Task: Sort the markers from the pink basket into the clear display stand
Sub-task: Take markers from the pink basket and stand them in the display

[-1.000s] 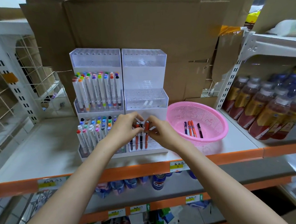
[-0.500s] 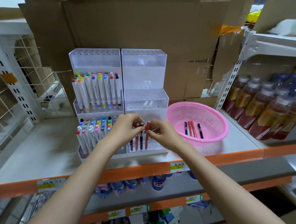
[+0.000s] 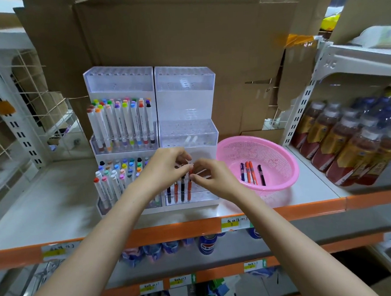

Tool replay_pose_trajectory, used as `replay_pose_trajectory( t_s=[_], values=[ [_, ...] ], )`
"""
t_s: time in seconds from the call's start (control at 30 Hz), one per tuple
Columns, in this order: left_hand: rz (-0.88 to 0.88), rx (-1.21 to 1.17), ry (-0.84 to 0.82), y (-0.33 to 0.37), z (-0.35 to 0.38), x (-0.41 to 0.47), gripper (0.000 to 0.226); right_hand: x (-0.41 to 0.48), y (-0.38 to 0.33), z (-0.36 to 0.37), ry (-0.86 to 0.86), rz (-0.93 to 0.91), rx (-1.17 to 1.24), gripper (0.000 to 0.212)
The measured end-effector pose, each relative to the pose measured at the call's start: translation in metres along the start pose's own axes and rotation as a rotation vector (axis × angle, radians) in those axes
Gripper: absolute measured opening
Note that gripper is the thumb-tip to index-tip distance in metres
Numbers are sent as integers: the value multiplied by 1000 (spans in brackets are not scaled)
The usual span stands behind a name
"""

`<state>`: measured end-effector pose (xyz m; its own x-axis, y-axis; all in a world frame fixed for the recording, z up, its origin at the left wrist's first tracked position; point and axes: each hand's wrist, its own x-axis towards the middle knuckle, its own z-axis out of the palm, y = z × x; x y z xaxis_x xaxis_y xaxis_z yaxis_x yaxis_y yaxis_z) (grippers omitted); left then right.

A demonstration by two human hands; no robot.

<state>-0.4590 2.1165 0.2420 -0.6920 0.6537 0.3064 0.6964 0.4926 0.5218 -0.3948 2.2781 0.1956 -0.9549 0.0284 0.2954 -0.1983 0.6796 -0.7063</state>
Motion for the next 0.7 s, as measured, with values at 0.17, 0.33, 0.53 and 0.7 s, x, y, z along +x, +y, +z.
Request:
replay_pose_trajectory(
  t_s=[0.17, 0.33, 0.53, 0.7],
  values=[
    [99, 21, 18, 27, 10, 22, 17, -8, 8, -31, 71, -12, -37, 14],
    [245, 122, -3, 57, 44, 54, 16, -23, 35, -72, 149, 28, -183, 16],
    [241, 284, -159, 80, 109, 89, 27, -35, 80, -112, 91, 192, -426, 28],
    [65, 502, -315, 73, 156, 112, 33, -26, 117, -122, -29, 334, -503, 37]
  ],
)
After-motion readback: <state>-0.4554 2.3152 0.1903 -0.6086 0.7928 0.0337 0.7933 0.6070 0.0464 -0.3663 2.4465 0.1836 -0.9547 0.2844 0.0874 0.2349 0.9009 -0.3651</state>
